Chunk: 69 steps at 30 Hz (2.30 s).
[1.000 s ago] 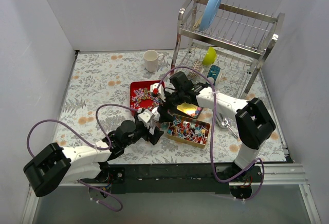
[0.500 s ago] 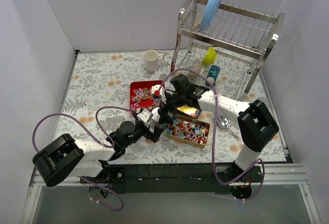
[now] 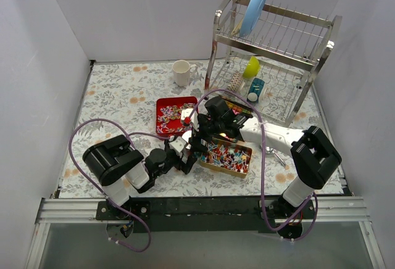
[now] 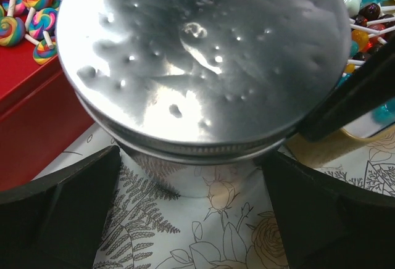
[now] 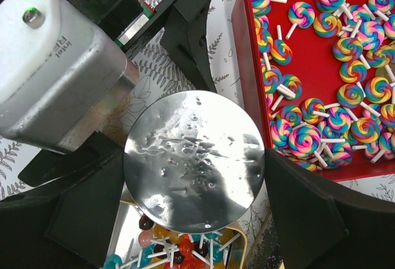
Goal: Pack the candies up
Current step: Screw the bottle lid onto the packing bottle.
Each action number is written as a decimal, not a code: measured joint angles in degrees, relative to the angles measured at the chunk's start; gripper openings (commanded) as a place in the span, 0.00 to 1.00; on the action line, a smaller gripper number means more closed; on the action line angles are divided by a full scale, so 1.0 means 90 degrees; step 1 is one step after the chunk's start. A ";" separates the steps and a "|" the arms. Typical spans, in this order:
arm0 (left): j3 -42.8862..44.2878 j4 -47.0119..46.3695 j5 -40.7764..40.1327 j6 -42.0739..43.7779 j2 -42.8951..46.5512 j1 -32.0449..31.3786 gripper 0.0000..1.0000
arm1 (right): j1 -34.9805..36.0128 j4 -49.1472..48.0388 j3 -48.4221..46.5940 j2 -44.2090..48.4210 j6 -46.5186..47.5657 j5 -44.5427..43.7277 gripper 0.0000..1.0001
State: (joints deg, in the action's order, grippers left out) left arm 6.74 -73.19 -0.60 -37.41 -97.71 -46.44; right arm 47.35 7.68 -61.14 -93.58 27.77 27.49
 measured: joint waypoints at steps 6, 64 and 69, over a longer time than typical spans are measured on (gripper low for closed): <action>-0.0117 -0.0172 0.0019 0.0058 -0.0027 0.0046 0.98 | 0.0022 -0.0192 0.0114 0.0053 -0.0172 -0.0112 0.61; 0.0389 -0.0733 0.1134 0.0090 -0.0869 0.0170 0.00 | -0.0505 0.2907 -0.0296 -0.0398 0.0634 0.0260 0.98; 0.0389 -0.0736 0.1214 0.0107 -0.0872 0.0177 0.00 | -0.0629 0.3242 -0.0262 0.0058 0.0653 0.0379 0.96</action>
State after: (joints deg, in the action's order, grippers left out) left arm 10.24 -79.81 10.33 -36.45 -105.56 -44.84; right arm 41.69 36.86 -63.51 -93.06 33.65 30.89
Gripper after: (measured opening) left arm 0.852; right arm 0.981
